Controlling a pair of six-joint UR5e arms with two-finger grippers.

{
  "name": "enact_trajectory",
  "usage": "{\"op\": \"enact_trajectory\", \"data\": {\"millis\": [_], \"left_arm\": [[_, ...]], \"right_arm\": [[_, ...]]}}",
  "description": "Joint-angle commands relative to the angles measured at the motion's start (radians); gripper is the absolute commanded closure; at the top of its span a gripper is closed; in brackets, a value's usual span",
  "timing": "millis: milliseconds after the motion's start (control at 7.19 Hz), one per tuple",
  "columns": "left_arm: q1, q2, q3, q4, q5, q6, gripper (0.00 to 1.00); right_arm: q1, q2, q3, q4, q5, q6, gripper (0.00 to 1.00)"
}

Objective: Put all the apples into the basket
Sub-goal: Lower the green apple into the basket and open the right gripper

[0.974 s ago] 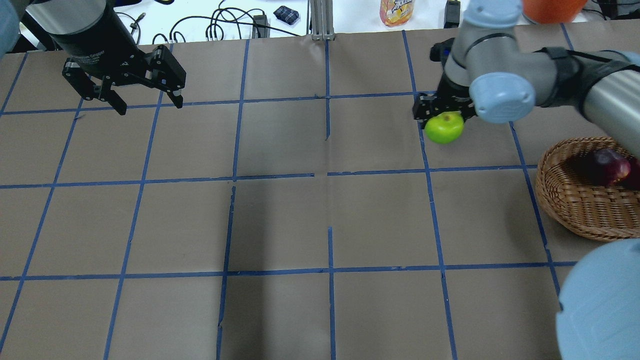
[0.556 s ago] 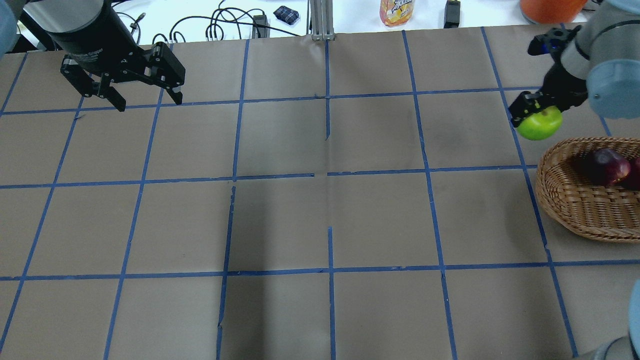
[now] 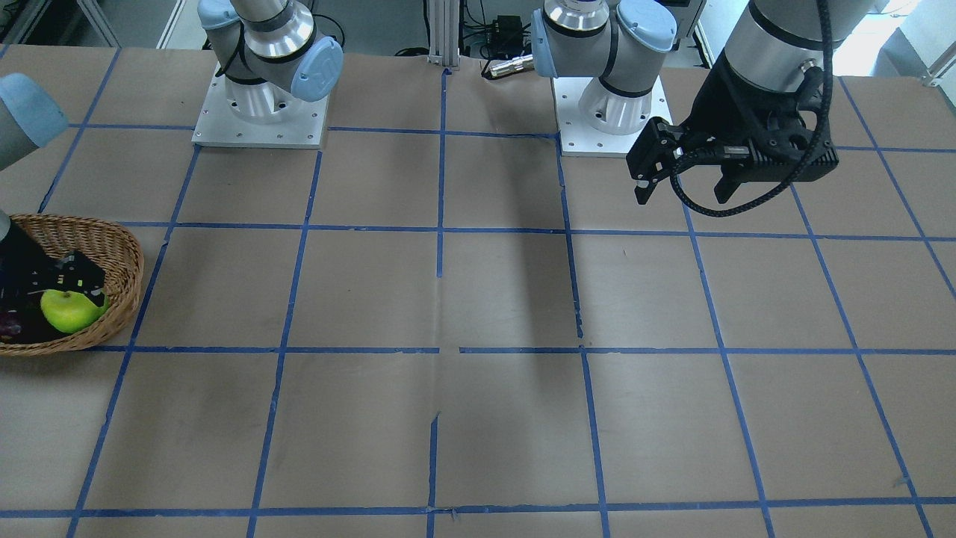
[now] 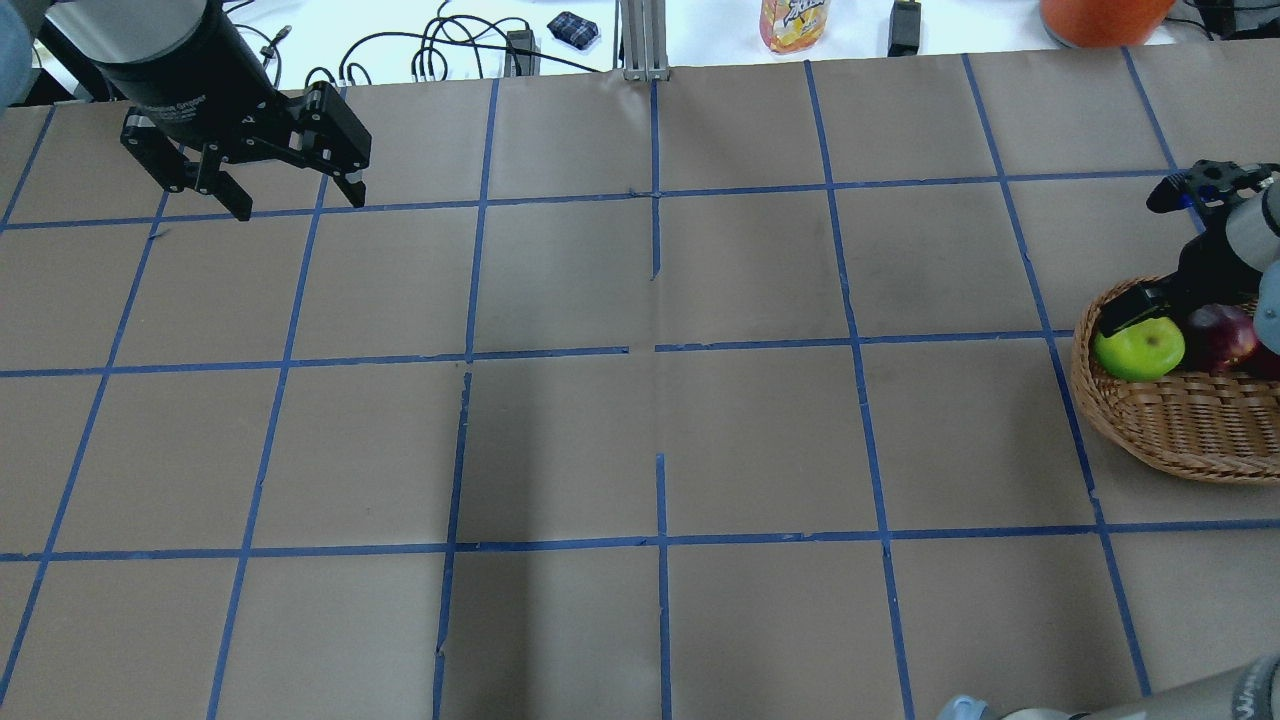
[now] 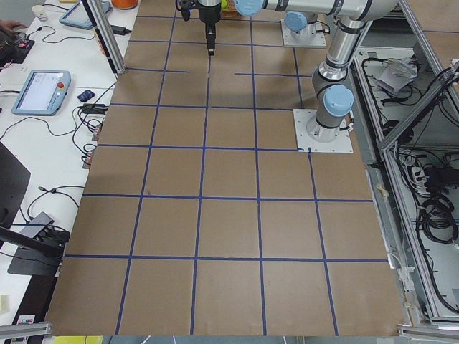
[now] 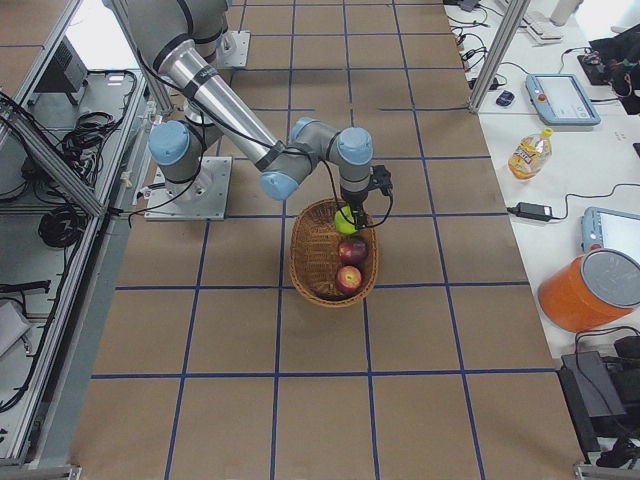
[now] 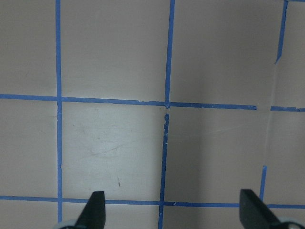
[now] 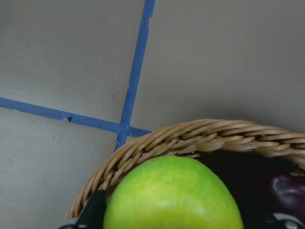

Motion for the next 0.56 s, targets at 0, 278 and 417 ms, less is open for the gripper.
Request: {"op": "enact_trajectory", "data": {"millis": [0, 278, 417], "left_arm": [[0.000, 0.010, -0.014, 0.000, -0.004, -0.001, 0.00], [-0.003, 0.050, -0.023, -0.035, -0.024, -0.004, 0.00], [0.001, 0.038, -0.037, -0.079, -0.027, -0.005, 0.00]], "right_arm": [[-0.001, -0.060, 0.010, 0.040, 0.004, -0.005, 0.00], [0.025, -0.164, -0.134, 0.321, 0.005, 0.028, 0.00], [0.069, -0.186, -0.252, 0.487, -0.004, 0.082, 0.00]]}}
